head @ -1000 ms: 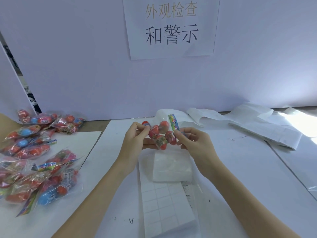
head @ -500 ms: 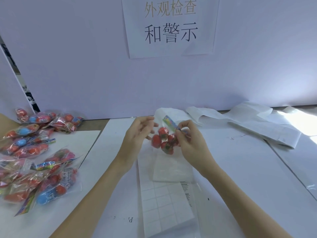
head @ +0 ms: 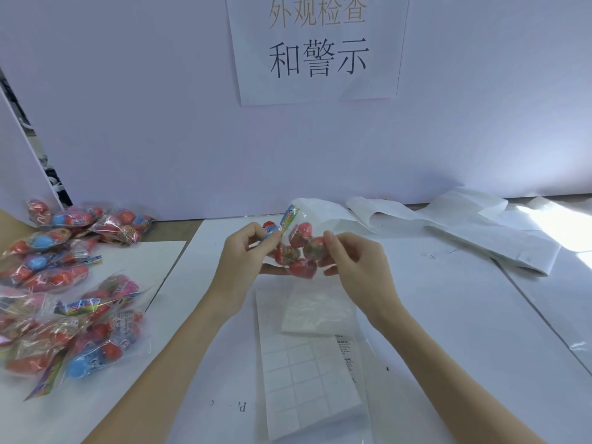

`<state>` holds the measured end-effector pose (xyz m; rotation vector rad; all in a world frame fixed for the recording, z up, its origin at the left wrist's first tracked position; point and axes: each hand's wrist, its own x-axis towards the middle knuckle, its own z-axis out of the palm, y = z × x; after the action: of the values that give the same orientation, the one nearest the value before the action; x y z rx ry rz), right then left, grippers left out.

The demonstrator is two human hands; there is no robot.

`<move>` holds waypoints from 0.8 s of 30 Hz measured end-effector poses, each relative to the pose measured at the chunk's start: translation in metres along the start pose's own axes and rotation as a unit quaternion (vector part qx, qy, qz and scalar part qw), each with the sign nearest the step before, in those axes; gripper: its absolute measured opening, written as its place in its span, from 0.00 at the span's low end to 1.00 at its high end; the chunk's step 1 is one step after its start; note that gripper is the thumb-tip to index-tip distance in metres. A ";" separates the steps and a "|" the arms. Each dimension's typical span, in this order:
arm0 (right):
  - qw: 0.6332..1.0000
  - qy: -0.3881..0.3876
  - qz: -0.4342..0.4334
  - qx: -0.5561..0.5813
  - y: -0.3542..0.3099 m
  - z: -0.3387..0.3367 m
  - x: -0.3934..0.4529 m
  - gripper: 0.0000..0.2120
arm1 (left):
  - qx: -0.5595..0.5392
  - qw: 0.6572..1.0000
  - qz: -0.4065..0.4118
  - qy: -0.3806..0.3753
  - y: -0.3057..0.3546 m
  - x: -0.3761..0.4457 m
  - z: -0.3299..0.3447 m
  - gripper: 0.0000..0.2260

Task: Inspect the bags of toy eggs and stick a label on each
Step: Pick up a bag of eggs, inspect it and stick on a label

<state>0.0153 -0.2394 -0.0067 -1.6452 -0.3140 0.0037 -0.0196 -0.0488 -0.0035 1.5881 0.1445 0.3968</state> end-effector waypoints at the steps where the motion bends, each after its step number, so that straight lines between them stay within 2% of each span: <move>1: 1.000 0.011 -0.006 -0.014 0.001 -0.001 0.001 0.16 | -0.022 0.999 -0.008 -0.030 0.003 -0.001 -0.001 0.14; 5: 0.995 0.010 -0.040 -0.093 0.002 -0.004 0.001 0.19 | -0.002 0.996 0.004 -0.084 0.008 -0.002 -0.003 0.11; 10: 0.972 -0.016 -0.131 -0.194 0.001 -0.007 0.000 0.19 | 0.038 0.990 -0.064 -0.119 0.005 -0.004 -0.001 0.26; 14: 0.954 -0.014 -0.175 -0.244 -0.001 -0.013 0.001 0.19 | 0.079 0.991 -0.007 -0.104 0.002 -0.004 -0.002 0.14; 17: 0.953 0.030 -0.137 -0.269 0.002 -0.008 -0.001 0.22 | 0.164 0.984 0.050 -0.053 -0.007 -0.004 0.004 0.12; 20: 0.972 0.039 -0.085 -0.214 0.002 0.000 -0.005 0.22 | 0.242 0.964 0.112 0.007 -0.016 -0.005 0.012 0.10; 22: 0.993 -0.004 -0.010 -0.114 -0.003 0.001 -0.005 0.18 | 0.222 0.968 0.113 0.035 -0.017 -0.003 0.012 0.10; 24: 0.995 -0.075 0.048 -0.040 -0.006 -0.001 -0.005 0.12 | 0.183 0.977 0.099 0.050 -0.016 -0.002 0.009 0.09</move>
<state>0.0095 -0.2413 -0.0014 -1.7413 -0.3539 0.1899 -0.0157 -0.0566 -0.0199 1.9556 0.1418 0.6329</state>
